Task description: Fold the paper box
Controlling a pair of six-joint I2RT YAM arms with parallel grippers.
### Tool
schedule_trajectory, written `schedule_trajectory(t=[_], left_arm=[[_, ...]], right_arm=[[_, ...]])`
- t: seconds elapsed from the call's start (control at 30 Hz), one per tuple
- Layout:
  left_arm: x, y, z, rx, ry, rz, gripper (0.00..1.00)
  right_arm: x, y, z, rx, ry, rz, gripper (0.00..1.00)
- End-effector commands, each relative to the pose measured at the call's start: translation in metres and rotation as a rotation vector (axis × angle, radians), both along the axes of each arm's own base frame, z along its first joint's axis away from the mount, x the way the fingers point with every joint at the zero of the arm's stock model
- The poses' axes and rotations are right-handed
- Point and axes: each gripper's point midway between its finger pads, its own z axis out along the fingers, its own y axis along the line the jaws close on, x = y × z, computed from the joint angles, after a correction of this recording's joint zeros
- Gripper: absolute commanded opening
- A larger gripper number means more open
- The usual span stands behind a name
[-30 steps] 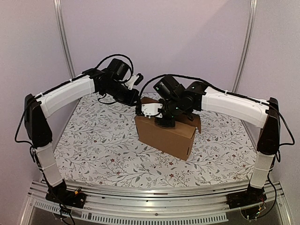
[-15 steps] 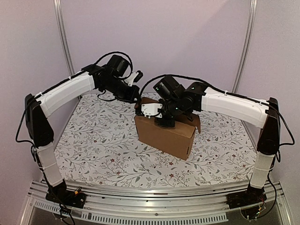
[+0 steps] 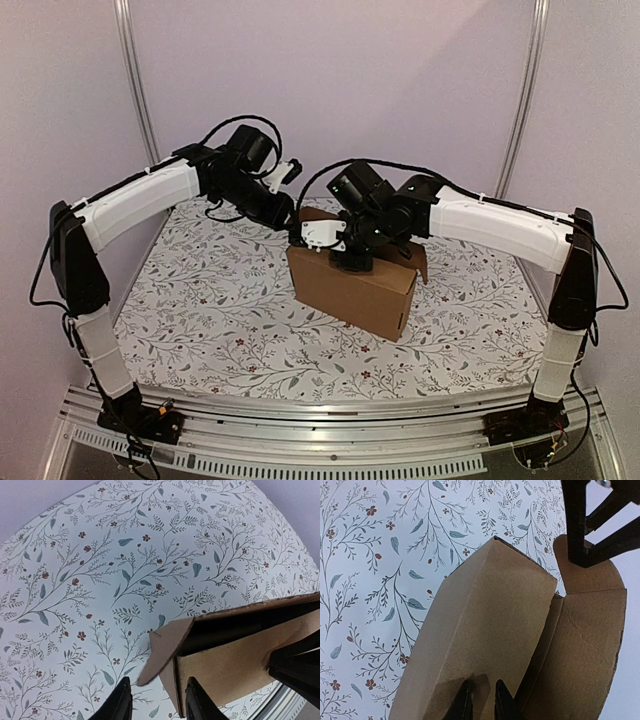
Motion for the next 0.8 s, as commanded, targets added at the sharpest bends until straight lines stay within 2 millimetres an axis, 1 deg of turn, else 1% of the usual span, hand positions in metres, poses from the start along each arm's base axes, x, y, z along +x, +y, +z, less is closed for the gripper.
schedule_trajectory(t=[0.0,0.1,0.17,0.27,0.5,0.6,0.77], left_arm=[[0.012,0.013,-0.008,0.038,-0.027,0.003,0.39],[0.018,0.012,-0.011,0.049,-0.039,0.005,0.43],[0.018,0.006,-0.012,0.034,-0.028,-0.019,0.41],[0.014,-0.006,-0.011,-0.013,0.000,-0.058,0.29],[0.010,-0.016,-0.011,-0.061,0.045,-0.089,0.06],[0.008,-0.018,-0.005,-0.084,0.054,-0.081,0.00],[0.007,-0.019,0.003,-0.108,0.069,-0.059,0.00]], right_arm=[[-0.013,-0.013,-0.048,-0.121,0.101,-0.005,0.17],[-0.013,-0.013,-0.048,-0.120,0.101,-0.004,0.17],[-0.013,-0.013,-0.048,-0.119,0.102,-0.003,0.17],[-0.013,-0.013,-0.049,-0.121,0.102,-0.005,0.17],[-0.013,-0.013,-0.049,-0.121,0.103,-0.006,0.16],[-0.013,-0.013,-0.050,-0.121,0.103,-0.006,0.16],[-0.013,-0.013,-0.051,-0.123,0.105,-0.008,0.16]])
